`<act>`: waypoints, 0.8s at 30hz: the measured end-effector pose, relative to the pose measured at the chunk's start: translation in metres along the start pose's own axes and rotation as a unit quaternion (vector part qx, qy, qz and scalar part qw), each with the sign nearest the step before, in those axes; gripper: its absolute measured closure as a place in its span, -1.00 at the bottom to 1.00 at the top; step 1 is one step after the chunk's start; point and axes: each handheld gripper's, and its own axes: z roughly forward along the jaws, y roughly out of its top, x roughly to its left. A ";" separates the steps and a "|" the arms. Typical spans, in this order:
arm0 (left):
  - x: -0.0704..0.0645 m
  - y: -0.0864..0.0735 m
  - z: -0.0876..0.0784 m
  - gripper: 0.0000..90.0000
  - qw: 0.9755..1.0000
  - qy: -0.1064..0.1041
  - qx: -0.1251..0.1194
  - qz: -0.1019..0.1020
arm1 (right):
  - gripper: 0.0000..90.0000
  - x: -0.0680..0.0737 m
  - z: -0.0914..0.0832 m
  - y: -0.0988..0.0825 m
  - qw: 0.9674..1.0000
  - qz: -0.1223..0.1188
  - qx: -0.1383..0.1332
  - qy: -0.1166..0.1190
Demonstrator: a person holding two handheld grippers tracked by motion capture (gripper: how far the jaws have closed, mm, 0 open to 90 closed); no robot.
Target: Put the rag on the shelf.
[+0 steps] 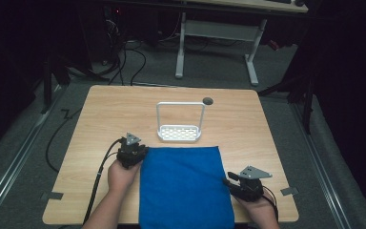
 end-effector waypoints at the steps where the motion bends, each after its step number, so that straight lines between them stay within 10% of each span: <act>1: 0.000 0.000 0.000 0.87 1.000 -0.002 0.000 0.001 | 0.33 0.000 0.001 0.001 1.000 0.004 -0.004 0.000; 7: 0.000 -0.001 -0.001 0.94 1.000 -0.005 0.000 0.004 | 0.25 -0.014 0.012 0.017 0.998 0.052 -0.018 -0.005; 24: 0.000 -0.001 -0.001 0.93 1.000 -0.008 0.000 0.002 | 0.29 -0.045 0.087 0.065 0.996 0.062 0.020 -0.060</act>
